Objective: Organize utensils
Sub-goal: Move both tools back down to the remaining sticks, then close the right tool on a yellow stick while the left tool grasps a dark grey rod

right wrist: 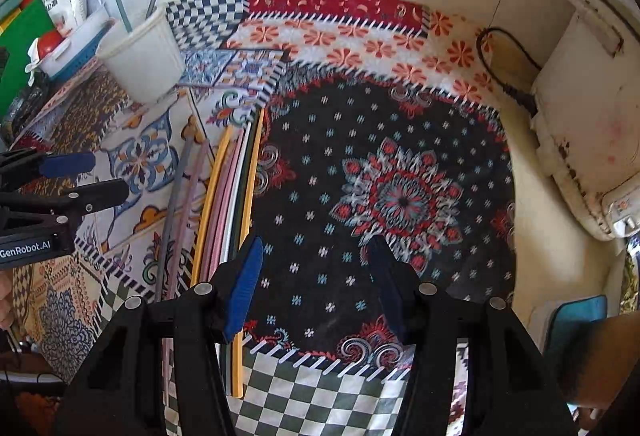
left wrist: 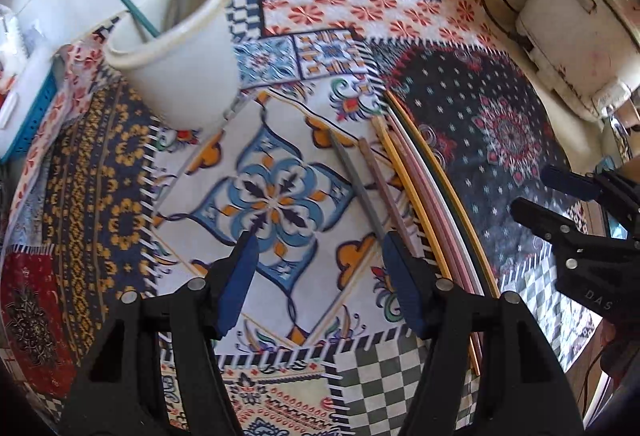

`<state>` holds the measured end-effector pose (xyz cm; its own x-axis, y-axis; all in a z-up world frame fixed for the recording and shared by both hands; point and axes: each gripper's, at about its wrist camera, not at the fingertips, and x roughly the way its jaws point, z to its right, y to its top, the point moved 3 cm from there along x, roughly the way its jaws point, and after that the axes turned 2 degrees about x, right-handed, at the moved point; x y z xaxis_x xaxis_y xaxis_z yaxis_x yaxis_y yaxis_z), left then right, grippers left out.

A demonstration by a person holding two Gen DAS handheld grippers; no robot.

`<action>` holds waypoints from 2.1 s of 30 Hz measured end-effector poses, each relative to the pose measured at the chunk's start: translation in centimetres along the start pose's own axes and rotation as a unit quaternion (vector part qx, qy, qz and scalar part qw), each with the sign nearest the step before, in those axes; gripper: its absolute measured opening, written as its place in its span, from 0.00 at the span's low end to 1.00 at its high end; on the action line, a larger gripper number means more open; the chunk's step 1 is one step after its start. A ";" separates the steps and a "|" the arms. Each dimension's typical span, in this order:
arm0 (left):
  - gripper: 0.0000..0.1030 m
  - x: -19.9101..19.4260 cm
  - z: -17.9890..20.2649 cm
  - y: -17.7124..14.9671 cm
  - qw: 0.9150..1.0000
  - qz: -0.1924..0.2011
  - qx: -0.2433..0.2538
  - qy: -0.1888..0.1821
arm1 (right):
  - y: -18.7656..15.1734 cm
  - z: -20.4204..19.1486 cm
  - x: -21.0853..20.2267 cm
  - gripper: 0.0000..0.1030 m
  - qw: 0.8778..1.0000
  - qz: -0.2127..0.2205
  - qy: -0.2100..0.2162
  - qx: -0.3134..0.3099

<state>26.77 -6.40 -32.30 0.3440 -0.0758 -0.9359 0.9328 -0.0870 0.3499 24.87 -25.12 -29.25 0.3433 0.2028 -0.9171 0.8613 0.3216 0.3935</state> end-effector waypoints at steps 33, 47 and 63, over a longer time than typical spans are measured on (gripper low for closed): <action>0.14 3.5 0.1 1.1 0.999 -0.019 0.013 -0.029 | 0.3 -1.7 4.1 0.10 0.998 -0.029 0.042 -0.024; 0.13 3.3 0.8 0.6 0.997 -0.020 0.009 -0.071 | 2.3 -0.7 4.8 0.10 0.998 -0.035 0.055 -0.007; 0.03 3.9 0.9 2.0 0.997 -0.036 -0.005 -0.072 | 4.3 -0.5 5.7 0.05 0.996 -0.018 0.081 0.033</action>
<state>29.90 -7.79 -35.15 0.2576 -0.2117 -0.9428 0.9557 -0.0880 0.2809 30.39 -22.10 -32.75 0.2518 0.3404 -0.9059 0.8962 0.2713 0.3510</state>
